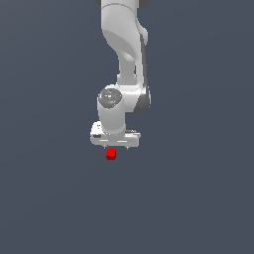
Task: Pick up the red cube and move it to a goal position.
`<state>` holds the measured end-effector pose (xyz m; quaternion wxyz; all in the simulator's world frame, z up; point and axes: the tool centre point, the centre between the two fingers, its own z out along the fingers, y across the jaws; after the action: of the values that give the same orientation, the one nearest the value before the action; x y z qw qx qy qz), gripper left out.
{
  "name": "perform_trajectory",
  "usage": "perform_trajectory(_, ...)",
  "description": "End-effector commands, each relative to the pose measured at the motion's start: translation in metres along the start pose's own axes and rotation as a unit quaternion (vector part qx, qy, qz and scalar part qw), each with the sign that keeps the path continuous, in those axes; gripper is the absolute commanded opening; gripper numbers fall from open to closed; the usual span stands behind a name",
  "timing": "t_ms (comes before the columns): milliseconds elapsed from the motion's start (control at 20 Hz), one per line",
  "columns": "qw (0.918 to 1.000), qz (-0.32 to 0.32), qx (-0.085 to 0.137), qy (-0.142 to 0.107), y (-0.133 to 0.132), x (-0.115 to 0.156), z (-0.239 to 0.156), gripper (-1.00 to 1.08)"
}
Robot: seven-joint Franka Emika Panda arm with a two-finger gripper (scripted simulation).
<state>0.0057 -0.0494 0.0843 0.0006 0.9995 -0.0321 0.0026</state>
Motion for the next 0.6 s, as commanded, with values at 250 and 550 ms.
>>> perform_trajectory(250, 0.9999, 0.014, 0.000, -0.002, 0.021, 0.004, 0.049, 1.00)
perform_trajectory(550, 0.9998, 0.019, 0.000, -0.003, 0.027, 0.006, 0.064, 1.00)
